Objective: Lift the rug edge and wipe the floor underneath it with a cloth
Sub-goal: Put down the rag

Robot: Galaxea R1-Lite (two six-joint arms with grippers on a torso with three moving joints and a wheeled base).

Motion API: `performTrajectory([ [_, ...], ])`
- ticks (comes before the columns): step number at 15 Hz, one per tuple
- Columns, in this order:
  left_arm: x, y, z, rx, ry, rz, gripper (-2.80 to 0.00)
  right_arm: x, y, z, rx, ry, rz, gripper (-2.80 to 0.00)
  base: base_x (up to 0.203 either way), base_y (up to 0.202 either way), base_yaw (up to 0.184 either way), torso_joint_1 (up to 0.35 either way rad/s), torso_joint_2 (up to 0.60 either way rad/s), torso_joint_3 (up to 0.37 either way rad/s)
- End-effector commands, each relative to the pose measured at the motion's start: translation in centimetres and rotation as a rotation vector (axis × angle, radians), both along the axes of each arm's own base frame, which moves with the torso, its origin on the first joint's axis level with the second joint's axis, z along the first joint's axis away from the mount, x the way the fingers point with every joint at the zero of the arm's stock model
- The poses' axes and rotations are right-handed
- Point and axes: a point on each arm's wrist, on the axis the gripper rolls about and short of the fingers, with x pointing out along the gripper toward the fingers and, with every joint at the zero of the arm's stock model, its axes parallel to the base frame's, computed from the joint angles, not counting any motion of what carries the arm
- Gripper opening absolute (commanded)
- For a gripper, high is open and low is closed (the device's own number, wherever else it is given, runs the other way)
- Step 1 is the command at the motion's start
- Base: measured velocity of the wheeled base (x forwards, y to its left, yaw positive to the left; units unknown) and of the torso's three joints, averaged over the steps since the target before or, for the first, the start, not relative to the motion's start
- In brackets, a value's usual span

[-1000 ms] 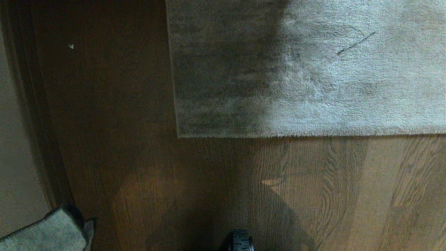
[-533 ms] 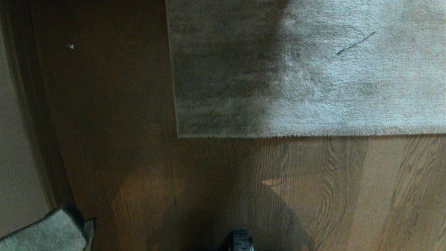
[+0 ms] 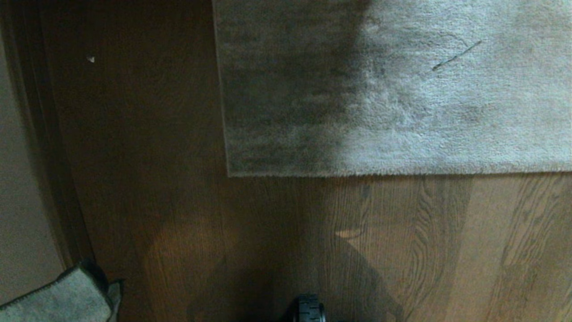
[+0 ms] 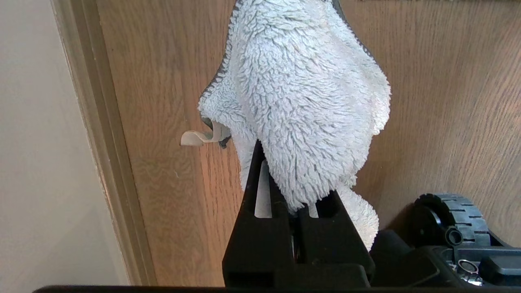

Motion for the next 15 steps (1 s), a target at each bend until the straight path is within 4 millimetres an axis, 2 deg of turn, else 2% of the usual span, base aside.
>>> performTrajectory([
  [1, 0.0, 0.0, 0.0, -0.002, -0.002, 0.0, -2.8, 0.0, 0.0, 0.0, 0.0, 0.003, 0.0, -2.8, 0.0, 0.0, 0.0, 0.0, 0.0, 0.0],
  [11, 0.0, 0.0, 0.0, 0.018, -0.001, -0.002, -2.8, 0.0, 0.0, 0.0, 0.0, 0.003, 0.0, -2.8, 0.0, 0.0, 0.0, 0.0, 0.0, 0.0],
  [15, -0.2, -0.1, 1.7, 0.111, -0.141, -0.023, -2.8, 0.0, 0.0, 0.0, 0.0, 0.003, 0.0, -2.8, 0.0, 0.0, 0.0, 0.0, 0.0, 0.0],
])
